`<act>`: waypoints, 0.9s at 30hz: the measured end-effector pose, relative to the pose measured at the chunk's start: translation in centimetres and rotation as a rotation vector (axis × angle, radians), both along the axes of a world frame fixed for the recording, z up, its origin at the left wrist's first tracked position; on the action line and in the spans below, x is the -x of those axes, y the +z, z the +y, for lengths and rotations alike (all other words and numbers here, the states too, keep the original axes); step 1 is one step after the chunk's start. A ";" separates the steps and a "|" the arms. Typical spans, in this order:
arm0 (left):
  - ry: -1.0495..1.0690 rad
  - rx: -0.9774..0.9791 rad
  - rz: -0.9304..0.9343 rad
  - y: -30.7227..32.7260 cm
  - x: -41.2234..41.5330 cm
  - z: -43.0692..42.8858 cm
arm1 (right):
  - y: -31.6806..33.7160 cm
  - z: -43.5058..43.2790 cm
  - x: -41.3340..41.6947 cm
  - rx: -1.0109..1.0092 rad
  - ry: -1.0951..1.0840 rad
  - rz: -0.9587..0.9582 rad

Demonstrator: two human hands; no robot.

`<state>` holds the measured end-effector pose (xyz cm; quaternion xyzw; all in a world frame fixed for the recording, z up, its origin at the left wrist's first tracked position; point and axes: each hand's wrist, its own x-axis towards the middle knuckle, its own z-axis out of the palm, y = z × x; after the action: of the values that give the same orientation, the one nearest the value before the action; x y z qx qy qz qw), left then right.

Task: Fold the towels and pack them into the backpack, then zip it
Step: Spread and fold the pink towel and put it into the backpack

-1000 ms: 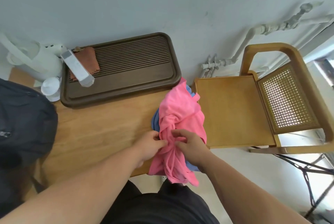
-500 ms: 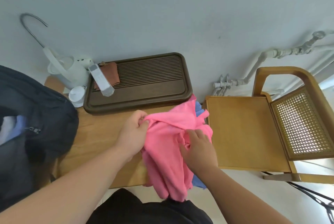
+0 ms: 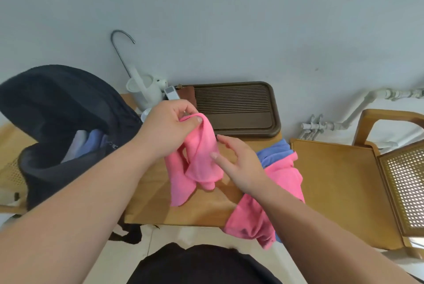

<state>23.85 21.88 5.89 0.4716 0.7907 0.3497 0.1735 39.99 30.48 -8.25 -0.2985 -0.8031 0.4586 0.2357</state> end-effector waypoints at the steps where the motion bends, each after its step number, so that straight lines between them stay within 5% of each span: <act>1: 0.000 0.058 0.019 -0.2 0.6 -0.7 | 1.0 -1.1 0.8 0.005 -0.028 0.040; 6: -0.068 0.120 0.006 -0.7 2.4 -3.5 | 3.5 -4.4 4.6 -0.121 -0.157 0.005; 10: -0.111 0.121 0.020 0.0 4.5 -5.6 | 4.5 -7.7 6.5 0.003 -0.147 -0.091; 19: -0.294 0.112 -0.161 -0.2 9.2 -11.0 | 4.5 -11.4 7.3 -0.056 -0.505 -0.202; 27: -0.690 0.683 0.039 -4.2 13.8 -13.2 | 4.0 -12.3 0.8 0.318 -0.206 -0.527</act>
<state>10.07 8.65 1.71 0.6288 0.6607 -0.0169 0.4095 39.14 18.18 -4.24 -0.5196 -0.7205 0.4589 0.0151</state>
